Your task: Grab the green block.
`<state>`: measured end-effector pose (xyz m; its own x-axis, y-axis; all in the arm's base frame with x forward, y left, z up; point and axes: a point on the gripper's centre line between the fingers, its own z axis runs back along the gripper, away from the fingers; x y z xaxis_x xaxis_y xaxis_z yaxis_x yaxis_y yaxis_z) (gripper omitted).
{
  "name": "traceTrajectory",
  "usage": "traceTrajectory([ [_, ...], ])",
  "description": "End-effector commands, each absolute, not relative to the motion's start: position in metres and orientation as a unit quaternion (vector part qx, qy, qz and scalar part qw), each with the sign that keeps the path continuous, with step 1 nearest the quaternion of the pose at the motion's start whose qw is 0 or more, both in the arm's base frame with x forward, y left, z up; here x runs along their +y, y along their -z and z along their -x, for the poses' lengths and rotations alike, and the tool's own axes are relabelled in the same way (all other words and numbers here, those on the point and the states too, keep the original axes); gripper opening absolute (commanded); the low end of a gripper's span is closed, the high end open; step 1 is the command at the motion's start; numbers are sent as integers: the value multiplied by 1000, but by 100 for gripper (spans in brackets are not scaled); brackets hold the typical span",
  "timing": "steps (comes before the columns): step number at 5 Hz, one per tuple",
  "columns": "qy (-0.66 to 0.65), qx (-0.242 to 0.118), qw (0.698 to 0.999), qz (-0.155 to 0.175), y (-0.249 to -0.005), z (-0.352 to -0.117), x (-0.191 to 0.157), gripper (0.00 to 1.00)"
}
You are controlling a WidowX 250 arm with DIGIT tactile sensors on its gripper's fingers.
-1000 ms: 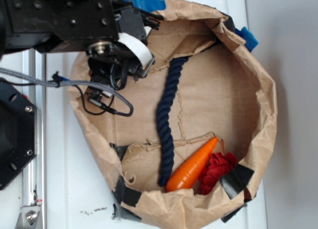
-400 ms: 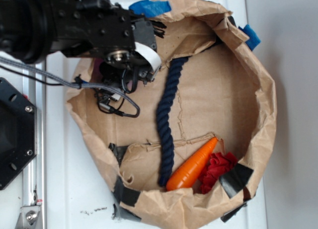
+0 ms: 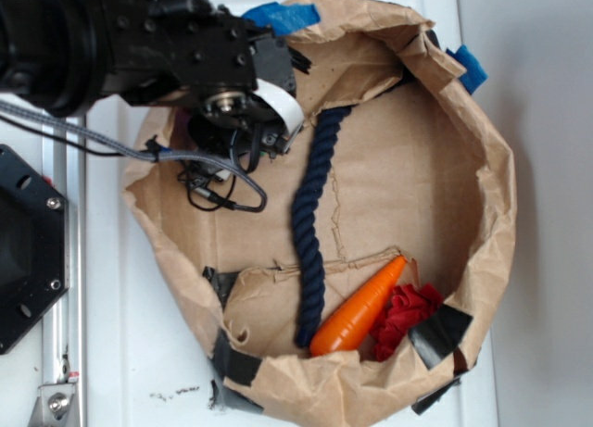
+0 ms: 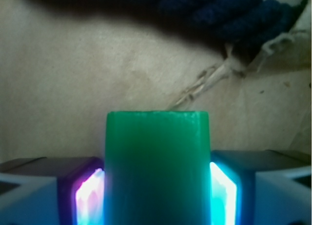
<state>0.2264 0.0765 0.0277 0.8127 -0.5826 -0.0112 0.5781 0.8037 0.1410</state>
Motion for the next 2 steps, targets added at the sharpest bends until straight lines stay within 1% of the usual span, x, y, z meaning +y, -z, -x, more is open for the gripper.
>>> traceTrajectory([
  [1,288,-43,954,-77,-49,-237,82,0],
  [2,257,-91,960,-63,-89,-254,63,0],
])
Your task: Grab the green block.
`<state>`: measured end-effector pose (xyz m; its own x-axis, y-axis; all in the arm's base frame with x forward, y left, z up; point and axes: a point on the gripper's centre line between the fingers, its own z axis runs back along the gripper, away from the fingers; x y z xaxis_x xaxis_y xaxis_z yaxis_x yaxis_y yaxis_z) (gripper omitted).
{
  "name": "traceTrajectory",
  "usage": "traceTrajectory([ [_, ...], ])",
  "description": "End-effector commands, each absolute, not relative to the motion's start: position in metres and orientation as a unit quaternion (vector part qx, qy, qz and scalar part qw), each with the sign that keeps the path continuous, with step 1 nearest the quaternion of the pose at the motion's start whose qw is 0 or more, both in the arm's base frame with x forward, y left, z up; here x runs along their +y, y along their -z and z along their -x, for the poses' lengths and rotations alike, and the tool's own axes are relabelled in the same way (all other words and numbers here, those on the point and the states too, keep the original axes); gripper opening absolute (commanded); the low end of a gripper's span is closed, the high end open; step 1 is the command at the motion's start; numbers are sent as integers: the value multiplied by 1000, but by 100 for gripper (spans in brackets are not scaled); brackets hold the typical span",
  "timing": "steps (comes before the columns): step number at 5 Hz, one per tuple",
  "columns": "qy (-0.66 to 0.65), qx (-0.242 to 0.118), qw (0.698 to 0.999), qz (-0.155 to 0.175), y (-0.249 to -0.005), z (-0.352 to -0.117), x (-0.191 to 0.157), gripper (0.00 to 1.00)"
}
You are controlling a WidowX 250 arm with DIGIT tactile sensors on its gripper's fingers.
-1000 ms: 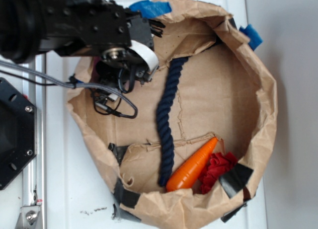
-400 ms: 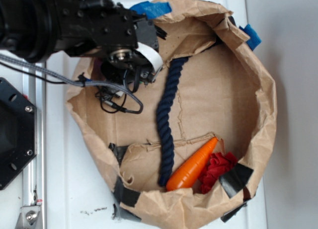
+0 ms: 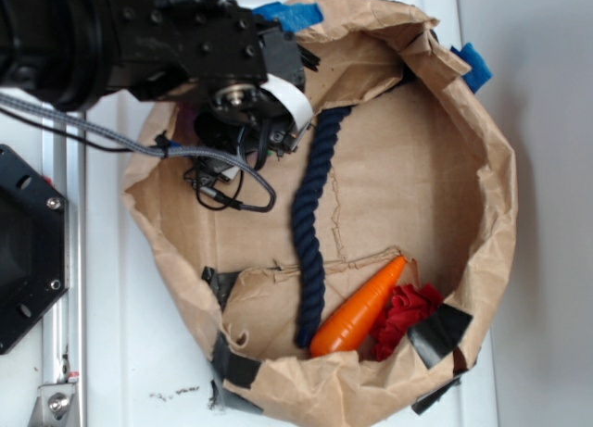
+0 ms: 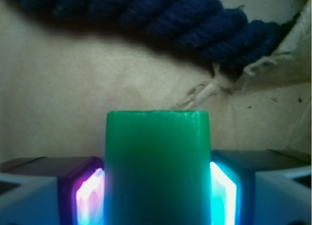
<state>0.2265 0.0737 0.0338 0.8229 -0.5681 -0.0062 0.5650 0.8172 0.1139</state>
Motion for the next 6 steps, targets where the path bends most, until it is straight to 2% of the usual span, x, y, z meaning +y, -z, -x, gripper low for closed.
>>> traceTrajectory([
  [1,170,-114,977,-58,-135,-265,40,0],
  [2,88,-117,988,-47,-166,-265,31,0],
  [3,-38,-150,986,-54,-189,-257,31,0],
  [4,-81,-172,979,-79,-201,-250,26,0],
  [6,-72,-180,979,-65,-207,-246,26,0],
])
